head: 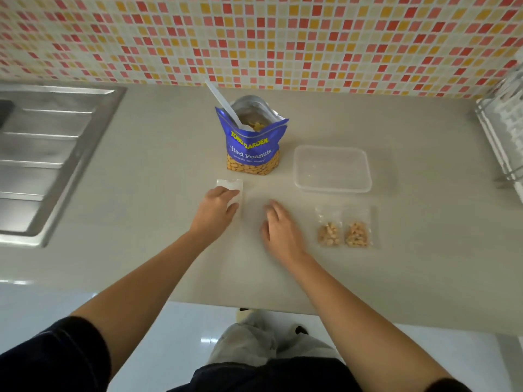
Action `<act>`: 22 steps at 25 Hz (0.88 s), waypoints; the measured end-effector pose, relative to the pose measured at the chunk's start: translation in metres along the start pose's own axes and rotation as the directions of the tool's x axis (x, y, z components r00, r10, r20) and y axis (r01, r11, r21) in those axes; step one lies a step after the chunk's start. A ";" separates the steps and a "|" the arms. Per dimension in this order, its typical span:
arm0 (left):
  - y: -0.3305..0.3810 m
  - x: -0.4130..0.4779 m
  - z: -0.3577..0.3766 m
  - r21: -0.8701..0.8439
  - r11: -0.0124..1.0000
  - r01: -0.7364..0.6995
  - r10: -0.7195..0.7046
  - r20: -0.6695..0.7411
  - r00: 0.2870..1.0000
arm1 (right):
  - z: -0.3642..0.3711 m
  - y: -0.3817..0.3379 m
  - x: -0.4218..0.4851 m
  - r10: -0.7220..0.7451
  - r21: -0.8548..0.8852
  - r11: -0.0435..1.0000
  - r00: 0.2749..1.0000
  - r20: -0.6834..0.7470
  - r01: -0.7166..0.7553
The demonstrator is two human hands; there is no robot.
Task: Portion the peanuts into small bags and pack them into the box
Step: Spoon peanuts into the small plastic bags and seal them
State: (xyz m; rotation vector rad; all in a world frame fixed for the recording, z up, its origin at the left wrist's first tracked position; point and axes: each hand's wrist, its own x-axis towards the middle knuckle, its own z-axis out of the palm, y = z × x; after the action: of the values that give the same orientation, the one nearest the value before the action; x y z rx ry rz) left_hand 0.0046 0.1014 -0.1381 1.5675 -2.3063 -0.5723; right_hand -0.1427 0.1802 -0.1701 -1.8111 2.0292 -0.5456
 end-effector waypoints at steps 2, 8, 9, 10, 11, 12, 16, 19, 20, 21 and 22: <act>-0.016 0.009 -0.004 0.083 0.995 -0.047 0.050 -0.032 0.998 | 0.015 -0.002 0.002 -0.017 -0.047 0.999 0.999 0.047 0.020; -0.034 0.030 -0.008 0.203 0.975 -0.092 0.087 0.034 0.996 | 0.030 0.000 -0.004 0.010 -0.269 0.963 1.000 0.017 -0.005; -0.035 0.033 -0.008 0.204 0.973 -0.105 0.099 0.043 0.994 | 0.031 0.001 -0.004 0.005 -0.282 0.960 1.000 0.000 -0.005; -0.036 0.035 -0.008 0.197 0.973 -0.123 0.116 0.046 0.992 | 0.032 0.002 -0.004 0.007 -0.287 0.958 1.000 -0.011 -0.010; -0.037 0.038 -0.009 0.185 0.972 -0.146 0.141 0.040 0.989 | 0.034 0.004 -0.004 0.002 -0.289 0.957 1.000 -0.031 -0.011; -0.038 0.040 -0.010 0.174 0.969 -0.173 0.170 0.032 0.985 | 0.035 0.004 -0.004 0.003 -0.286 0.958 0.999 -0.039 -0.014; -0.042 0.042 -0.019 0.182 0.947 -0.264 0.270 -0.010 0.963 | 0.037 0.004 -0.005 -0.001 -0.265 0.964 0.999 -0.037 -0.008; -0.030 0.043 -0.040 0.183 0.942 -0.281 0.286 -0.003 0.958 | 0.024 0.000 -0.001 0.058 -0.083 0.995 0.996 0.068 -0.052; -0.024 0.041 -0.051 0.127 0.953 -0.275 0.273 0.034 0.961 | 0.019 -0.005 0.001 0.101 0.056 0.993 0.990 0.097 -0.107; -0.018 0.038 -0.064 0.011 0.968 -0.252 0.250 0.085 0.964 | 0.013 -0.015 0.002 0.144 0.245 0.956 0.986 0.081 -0.159; -0.013 0.036 -0.075 -0.135 0.969 -0.206 0.225 0.140 0.964 | 0.008 -0.026 0.002 0.190 0.456 0.870 0.981 0.034 -0.184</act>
State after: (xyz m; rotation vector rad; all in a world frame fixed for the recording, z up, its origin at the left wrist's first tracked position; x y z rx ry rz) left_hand 0.0363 0.0513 -0.0778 1.2364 -2.4635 -0.7833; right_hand -0.1173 0.1756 -0.1635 -1.3180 1.8545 -0.8904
